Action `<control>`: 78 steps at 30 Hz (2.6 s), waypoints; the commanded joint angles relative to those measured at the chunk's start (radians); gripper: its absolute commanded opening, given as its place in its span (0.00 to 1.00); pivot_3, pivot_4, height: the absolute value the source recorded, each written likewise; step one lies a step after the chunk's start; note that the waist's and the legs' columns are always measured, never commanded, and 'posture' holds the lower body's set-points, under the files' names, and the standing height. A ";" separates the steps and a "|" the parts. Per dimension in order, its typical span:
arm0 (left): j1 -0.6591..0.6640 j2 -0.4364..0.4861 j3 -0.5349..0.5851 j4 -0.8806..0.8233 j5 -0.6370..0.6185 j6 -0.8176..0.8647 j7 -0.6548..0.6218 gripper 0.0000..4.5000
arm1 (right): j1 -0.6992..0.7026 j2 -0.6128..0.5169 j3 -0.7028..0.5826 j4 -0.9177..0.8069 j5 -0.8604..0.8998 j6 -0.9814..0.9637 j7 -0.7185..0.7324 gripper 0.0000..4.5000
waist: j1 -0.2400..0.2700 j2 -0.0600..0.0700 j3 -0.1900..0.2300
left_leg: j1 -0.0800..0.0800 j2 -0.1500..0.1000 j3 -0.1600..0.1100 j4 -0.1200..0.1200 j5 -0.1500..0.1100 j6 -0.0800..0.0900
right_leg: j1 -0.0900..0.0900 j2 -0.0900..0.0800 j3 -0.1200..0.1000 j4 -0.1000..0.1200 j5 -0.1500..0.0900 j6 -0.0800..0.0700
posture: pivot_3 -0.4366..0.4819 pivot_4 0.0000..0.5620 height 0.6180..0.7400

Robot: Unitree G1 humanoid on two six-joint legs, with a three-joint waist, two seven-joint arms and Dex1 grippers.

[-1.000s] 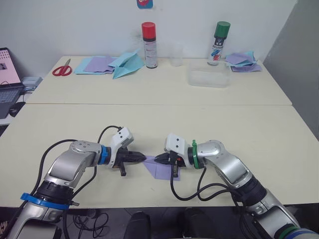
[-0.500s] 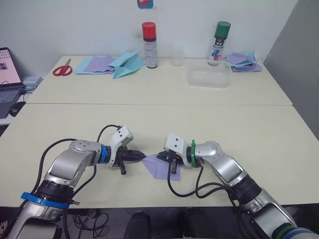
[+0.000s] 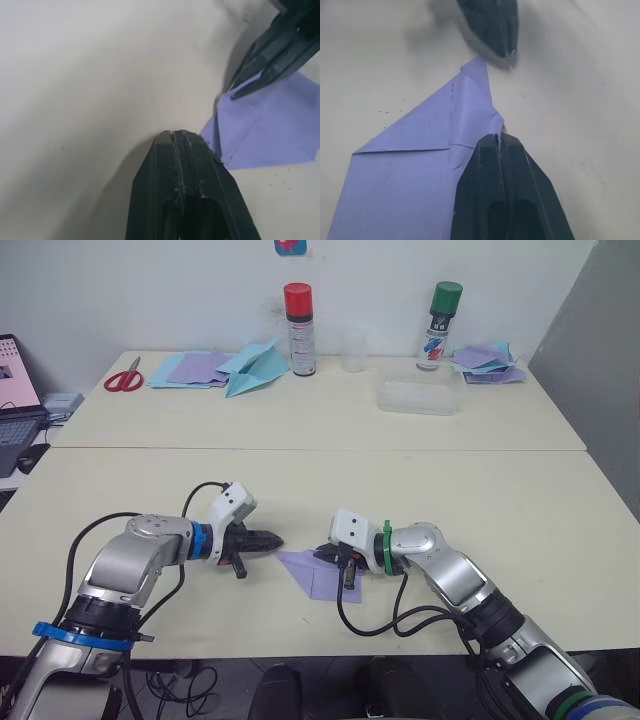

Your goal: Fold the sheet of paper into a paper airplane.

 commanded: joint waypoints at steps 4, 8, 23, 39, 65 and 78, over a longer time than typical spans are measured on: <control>0.025 -0.004 -0.002 -0.154 -0.048 -0.012 -0.017 0.00 | -0.003 0.000 0.002 0.023 -0.029 0.003 -0.009 0.01 | -0.001 0.000 0.000 | 0.000 0.000 0.000 0.000 0.000 0.000 | 0.000 0.000 0.000 0.000 0.000 0.000 | 0.48 0.27 1.00; 0.077 0.020 -0.072 -0.141 0.039 -0.086 -0.014 0.00 | -0.004 0.001 0.001 0.024 -0.031 0.004 -0.006 0.01 | -0.002 0.000 0.000 | 0.001 0.000 0.000 -0.001 0.000 0.000 | 0.000 0.000 0.000 0.000 0.000 0.000 | 0.48 0.27 1.00; 0.097 0.010 -0.118 -0.036 0.115 -0.141 -0.011 0.00 | -0.007 0.001 0.000 0.031 -0.033 -0.008 -0.006 0.01 | 0.000 0.000 0.000 | 0.001 0.000 0.000 -0.001 0.000 0.000 | 0.000 0.000 0.000 0.000 0.000 0.000 | 0.48 0.27 1.00; 0.129 0.007 -0.140 -0.014 0.115 -0.085 -0.011 0.00 | -0.011 -0.038 -0.143 -0.169 0.130 0.035 0.061 0.58 | 0.000 0.000 0.000 | 0.001 0.000 0.000 -0.001 0.000 0.000 | 0.000 0.000 0.000 0.000 0.000 0.000 | 0.48 0.27 1.00; 0.121 -0.002 -0.153 -0.010 0.128 -0.085 -0.004 0.00 | 0.038 -0.073 -0.009 0.091 -0.035 -0.151 0.083 0.00 | 0.000 0.001 -0.001 | 0.004 0.000 0.000 -0.001 0.000 0.000 | 0.002 0.000 0.000 0.000 0.000 0.000 | 0.48 0.27 1.00; 0.114 0.010 -0.160 0.021 0.133 -0.108 -0.016 0.00 | 0.244 -0.317 -0.109 -0.103 -0.005 -0.131 0.142 0.00 | 0.003 0.004 -0.008 | 0.004 -0.001 0.001 -0.003 0.000 0.000 | 0.004 -0.001 0.000 -0.005 0.000 0.000 | 0.48 0.27 1.00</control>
